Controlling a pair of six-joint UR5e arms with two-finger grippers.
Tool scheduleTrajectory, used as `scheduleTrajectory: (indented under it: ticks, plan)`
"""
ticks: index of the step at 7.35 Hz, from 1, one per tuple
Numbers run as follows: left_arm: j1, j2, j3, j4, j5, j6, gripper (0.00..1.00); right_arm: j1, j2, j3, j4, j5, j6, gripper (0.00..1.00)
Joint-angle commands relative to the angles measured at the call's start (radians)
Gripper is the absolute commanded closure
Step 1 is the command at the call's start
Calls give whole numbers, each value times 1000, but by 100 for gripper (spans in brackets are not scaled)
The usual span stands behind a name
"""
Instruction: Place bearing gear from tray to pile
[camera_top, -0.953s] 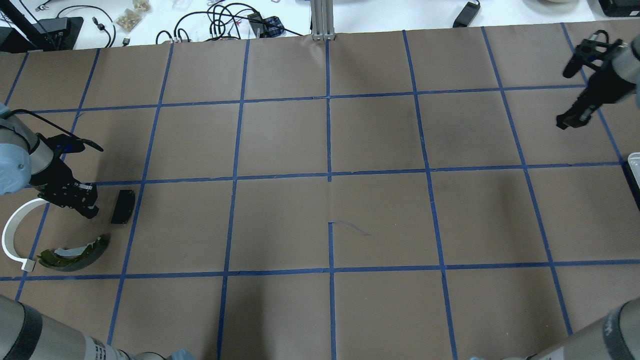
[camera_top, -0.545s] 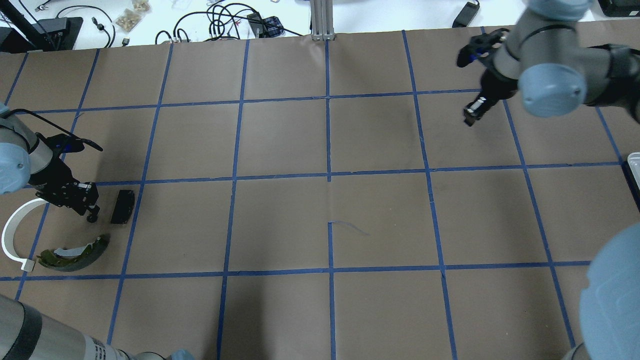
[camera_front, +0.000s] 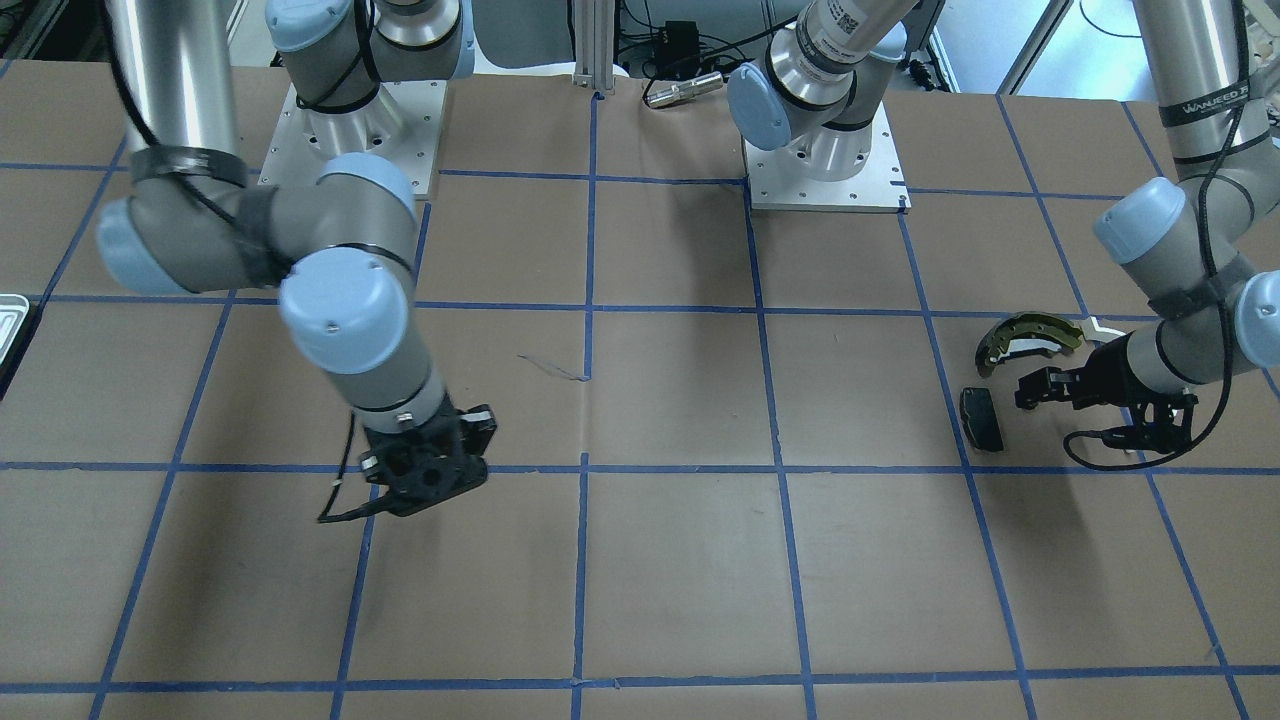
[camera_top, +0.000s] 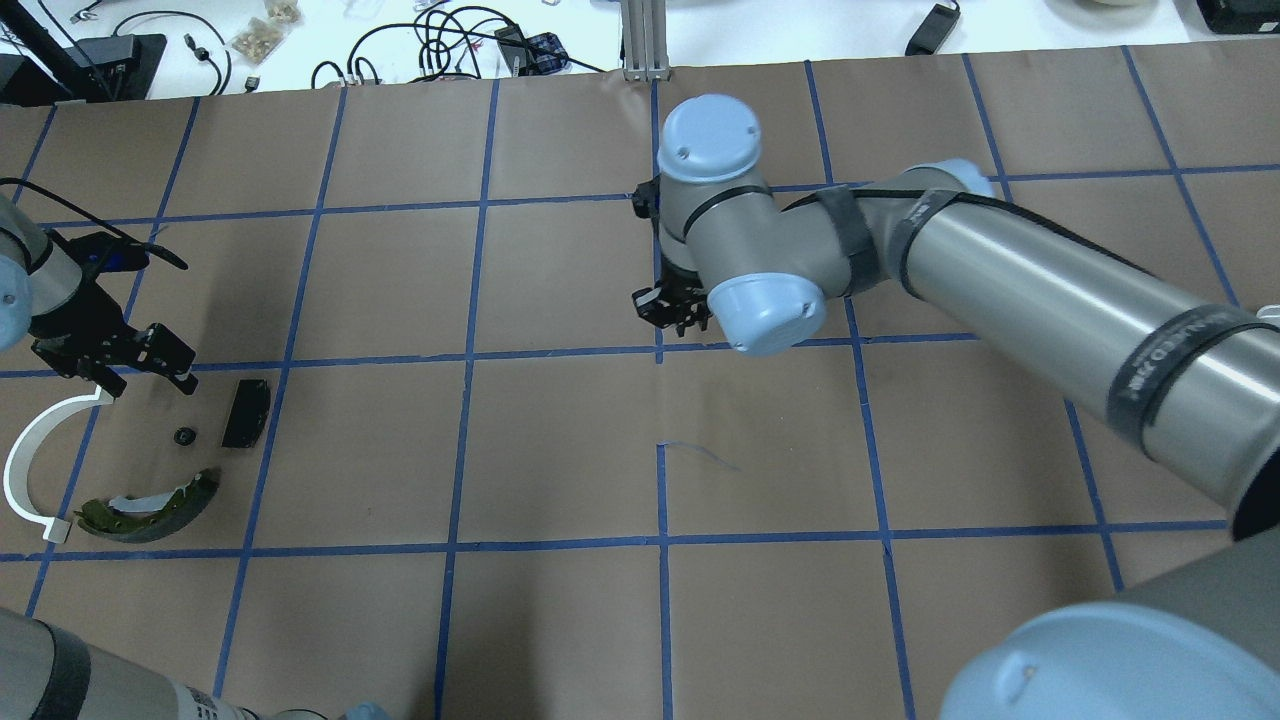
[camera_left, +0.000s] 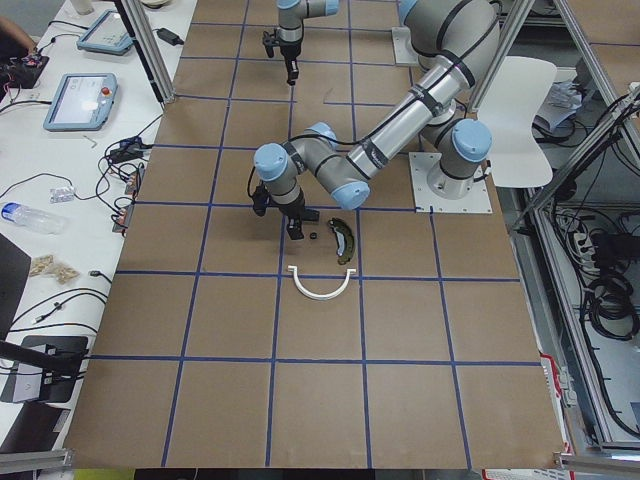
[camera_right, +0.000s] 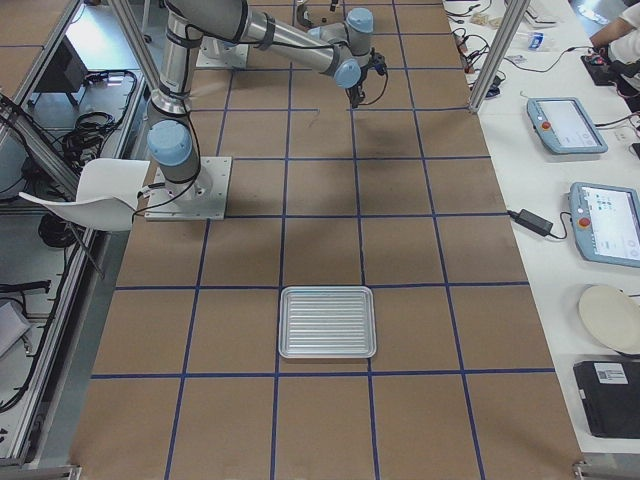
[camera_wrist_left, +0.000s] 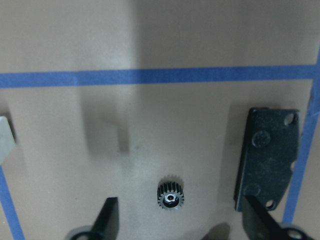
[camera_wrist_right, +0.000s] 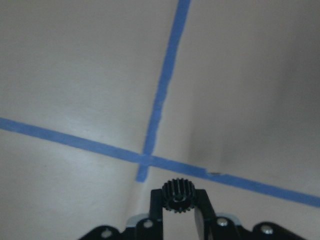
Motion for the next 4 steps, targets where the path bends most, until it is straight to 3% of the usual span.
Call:
scheduleTrajectory:
  ticks: [1,2,3,4]
  plan:
    - [-85,19,166,-198,0,-78,0,108,46,-1,-30,21,256,84]
    - [-139,32,192,-236,0,-132,0,112,46,7,-30,52,289,63]
    - [-171,45,196,-241,-3,-139,0,109,43,-6,-32,46,277,1]
    - [-194,55,199,-241,-6,-139,0,82,37,-18,-14,38,240,0]
